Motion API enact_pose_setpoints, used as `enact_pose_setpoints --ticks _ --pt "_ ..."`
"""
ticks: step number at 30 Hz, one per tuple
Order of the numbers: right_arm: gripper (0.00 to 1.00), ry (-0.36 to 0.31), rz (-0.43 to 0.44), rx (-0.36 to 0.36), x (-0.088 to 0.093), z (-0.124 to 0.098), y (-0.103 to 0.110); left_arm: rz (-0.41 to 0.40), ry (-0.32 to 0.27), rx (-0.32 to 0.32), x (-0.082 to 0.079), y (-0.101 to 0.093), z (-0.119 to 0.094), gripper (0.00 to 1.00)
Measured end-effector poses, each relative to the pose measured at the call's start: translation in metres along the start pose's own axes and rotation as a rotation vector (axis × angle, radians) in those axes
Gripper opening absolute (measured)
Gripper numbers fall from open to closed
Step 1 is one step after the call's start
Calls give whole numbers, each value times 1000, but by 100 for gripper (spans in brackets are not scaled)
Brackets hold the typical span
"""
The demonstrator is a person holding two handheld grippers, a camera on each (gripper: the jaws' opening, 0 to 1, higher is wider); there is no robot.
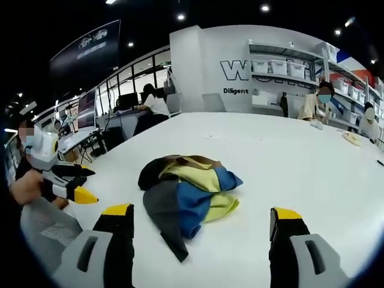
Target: Fold the garment on the visible template until the final outline fits inside the template.
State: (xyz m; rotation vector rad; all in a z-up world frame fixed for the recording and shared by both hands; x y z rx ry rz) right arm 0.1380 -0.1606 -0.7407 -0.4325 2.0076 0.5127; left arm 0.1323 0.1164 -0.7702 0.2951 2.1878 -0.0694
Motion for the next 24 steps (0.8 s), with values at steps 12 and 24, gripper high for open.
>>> enact_pose_setpoints --ticks 12,24 --pt "92 -3 13 -3 -1 -3 2 -6 2 2 0 0 0 81" --pt "91 14 -12 7 -8 -2 -4 -102 2 31 0 5 -3 77"
Point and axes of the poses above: the point that each gripper's makers call its tool centre point, and the gripper's own axes: z roughly forward along the fingers, y roughly to its left, x roughly out of its underside, the point moved 4 cm from there along -z, roughly backward along the fingers, and after that the axes turned 11 degrees about -x, right-handed, at the moved point
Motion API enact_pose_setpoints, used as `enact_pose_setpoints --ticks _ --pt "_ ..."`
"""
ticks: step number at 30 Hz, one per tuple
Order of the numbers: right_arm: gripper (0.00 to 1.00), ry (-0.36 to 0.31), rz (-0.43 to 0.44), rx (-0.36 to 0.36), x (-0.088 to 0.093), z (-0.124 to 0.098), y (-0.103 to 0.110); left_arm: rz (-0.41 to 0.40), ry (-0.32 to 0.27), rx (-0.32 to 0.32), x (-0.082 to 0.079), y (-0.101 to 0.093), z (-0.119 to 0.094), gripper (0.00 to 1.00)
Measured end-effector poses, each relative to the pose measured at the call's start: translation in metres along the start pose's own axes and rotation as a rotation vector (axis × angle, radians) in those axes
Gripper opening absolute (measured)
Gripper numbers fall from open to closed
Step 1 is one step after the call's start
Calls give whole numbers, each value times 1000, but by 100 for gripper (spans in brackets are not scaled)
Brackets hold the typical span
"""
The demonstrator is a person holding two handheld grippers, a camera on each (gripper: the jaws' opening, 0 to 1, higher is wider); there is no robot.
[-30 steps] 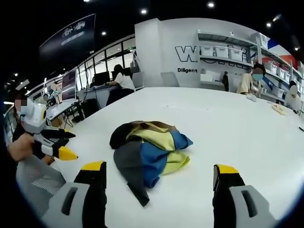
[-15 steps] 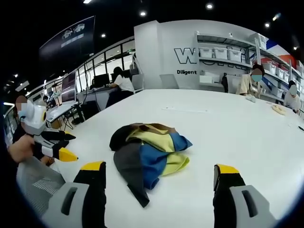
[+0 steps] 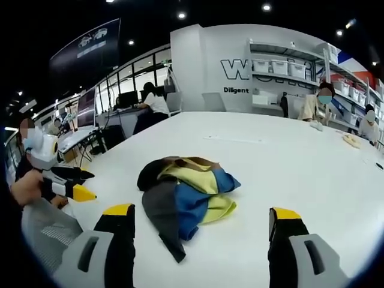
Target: Fold the garment on the visible template until the final outline fits inside the template.
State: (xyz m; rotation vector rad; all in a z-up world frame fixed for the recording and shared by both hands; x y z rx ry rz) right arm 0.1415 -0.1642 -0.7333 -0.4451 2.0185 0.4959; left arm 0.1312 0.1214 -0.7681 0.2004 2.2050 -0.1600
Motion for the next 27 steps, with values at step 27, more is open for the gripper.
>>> enact_pose_setpoints --ticks 27 --pt "85 40 -42 -35 -28 34 -26 83 11 43 -38 -3 30 69"
Point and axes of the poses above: the point that each gripper's makers call its tool centre point, and the gripper's own axes: z roughly forward along the fingers, y roughly to its left, x roughly out of its underside, the point moved 4 cm from there along -z, roughly backward along the fingers, and after that the axes turned 11 degrees about -x, right-handed, at the moved point
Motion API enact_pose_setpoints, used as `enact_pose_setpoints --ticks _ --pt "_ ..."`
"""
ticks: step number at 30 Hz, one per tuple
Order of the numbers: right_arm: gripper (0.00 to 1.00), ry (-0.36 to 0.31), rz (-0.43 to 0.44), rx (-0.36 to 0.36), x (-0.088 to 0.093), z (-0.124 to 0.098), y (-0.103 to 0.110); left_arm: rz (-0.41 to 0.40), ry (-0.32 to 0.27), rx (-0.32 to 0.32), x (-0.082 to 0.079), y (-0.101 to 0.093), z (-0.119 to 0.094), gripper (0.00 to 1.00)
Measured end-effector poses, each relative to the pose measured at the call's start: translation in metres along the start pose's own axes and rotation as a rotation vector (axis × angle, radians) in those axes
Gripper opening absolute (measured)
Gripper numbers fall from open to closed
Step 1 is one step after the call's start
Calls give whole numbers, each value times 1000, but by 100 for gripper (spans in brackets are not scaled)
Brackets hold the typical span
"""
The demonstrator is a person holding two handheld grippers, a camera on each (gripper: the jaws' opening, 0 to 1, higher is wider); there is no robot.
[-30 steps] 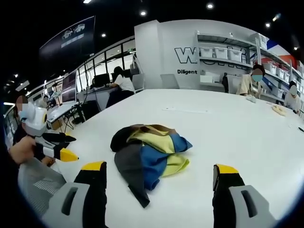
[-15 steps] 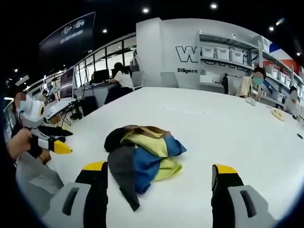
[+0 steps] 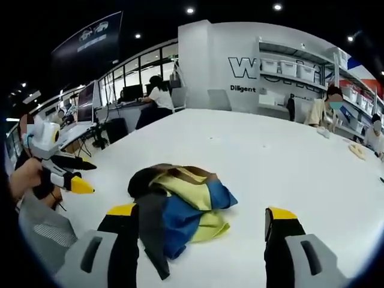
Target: Fold the garment on the visible template until the final outline fits inside the template.
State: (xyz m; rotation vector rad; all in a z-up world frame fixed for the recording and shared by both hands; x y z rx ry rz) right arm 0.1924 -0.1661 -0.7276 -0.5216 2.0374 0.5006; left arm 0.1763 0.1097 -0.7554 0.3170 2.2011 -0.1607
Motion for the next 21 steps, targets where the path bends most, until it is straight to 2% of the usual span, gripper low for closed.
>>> enact_pose_setpoints --ticks 3,8,13,21 --pt "85 4 8 -7 -2 8 -5 1 -2 10 -5 -1 5 69" --pt "83 12 -37 1 -3 19 -14 8 11 18 -9 -2 14 65" --pt "69 33 -51 4 1 34 -27 -3 3 30 -12 -5 27 61" --pt "59 69 -33 21 8 53 -41 14 34 25 -10 -7 47 59"
Point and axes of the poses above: the point that each gripper's makers call its tool centre point, and the gripper's own axes: z roughly forward along the fingers, y roughly to its left, x roughly out of its underside, the point moved 4 cm from there along -z, roughly backward along the fingers, and after that the axes turned 11 degrees about -x, right-handed, at the moved point
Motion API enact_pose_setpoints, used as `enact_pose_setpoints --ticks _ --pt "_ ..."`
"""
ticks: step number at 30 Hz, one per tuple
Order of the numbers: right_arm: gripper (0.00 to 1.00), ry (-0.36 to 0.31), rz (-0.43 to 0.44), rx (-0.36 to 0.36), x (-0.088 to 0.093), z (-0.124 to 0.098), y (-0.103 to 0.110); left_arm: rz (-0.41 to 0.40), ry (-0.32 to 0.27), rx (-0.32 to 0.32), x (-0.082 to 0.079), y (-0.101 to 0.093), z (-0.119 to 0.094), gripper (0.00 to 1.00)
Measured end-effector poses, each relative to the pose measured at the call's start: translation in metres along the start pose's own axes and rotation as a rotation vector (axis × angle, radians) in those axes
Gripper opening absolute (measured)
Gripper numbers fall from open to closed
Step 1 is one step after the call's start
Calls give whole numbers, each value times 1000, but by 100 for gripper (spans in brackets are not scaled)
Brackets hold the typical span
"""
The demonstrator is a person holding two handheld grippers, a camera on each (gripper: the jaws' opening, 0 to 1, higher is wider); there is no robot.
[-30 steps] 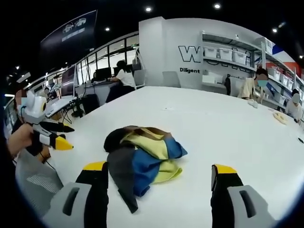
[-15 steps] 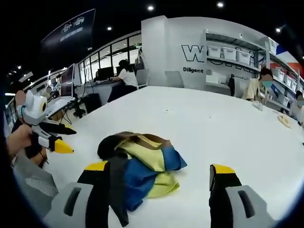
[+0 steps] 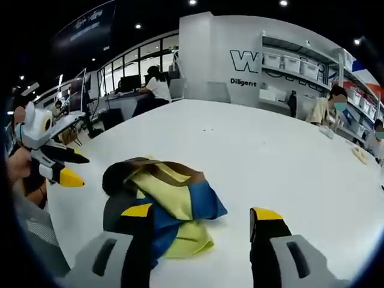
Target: Fold the garment on the visible template until the final outline fits inside the template.
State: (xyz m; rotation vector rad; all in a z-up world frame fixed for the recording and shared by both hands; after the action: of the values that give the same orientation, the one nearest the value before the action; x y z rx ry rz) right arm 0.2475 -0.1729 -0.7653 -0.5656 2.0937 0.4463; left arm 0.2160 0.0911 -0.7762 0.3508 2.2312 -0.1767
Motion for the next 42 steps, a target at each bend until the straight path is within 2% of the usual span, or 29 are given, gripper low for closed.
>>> enact_pose_setpoints --ticks 3,7,10,11,13,17,20,22,28,30,31,32,33,35,41,42 --pt "50 22 -7 -3 2 7 -3 -4 9 -7 1 0 5 57" --pt "45 34 -8 -11 4 16 -4 -19 30 1 5 -4 14 54" --pt "39 43 -8 -9 5 22 -8 -46 69 9 10 -5 20 39" --pt "36 46 -7 -7 5 24 -9 -62 68 8 10 -5 22 38" --pt "33 57 2 -1 8 28 -13 -92 56 4 11 -6 27 39" --pt "22 84 10 4 15 36 -19 -105 93 -24 18 -4 36 39" --pt "18 108 31 24 22 40 -25 -115 101 -28 21 -4 41 38" --pt "17 110 50 30 26 41 -28 -135 106 -19 21 -6 43 38" --pt "6 85 91 44 34 42 -30 -143 108 -20 24 -10 49 37" --pt "0 74 96 55 37 43 -32 -179 122 -19 27 -11 51 33" --pt "0 77 108 53 39 43 -32 -194 134 -29 30 -9 52 32" --pt "0 73 113 54 39 42 -33 -172 111 -26 27 -8 53 30" --pt "0 53 127 51 38 42 -33 -174 109 -27 28 -7 55 25" --pt "0 52 142 48 39 42 -33 -161 110 -29 29 -7 54 19" --pt "0 44 134 54 38 41 -33 -167 96 -30 29 -6 55 13" --pt "0 39 133 55 37 40 -32 -165 96 -29 29 -6 55 9"
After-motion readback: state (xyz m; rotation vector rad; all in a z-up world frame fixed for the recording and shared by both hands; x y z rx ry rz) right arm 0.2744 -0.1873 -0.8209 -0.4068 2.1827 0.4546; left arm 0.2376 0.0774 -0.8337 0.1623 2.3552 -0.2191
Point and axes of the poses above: the point that each gripper's makers call its tool centre point, and the gripper's own axes: z roughly forward along the fingers, y roughly to its left, x roughly out of its underside, the point moved 4 cm from there along -z, roughly backward along the fingers, and after that the axes turned 11 degrees about -x, right-handed, at the moved point
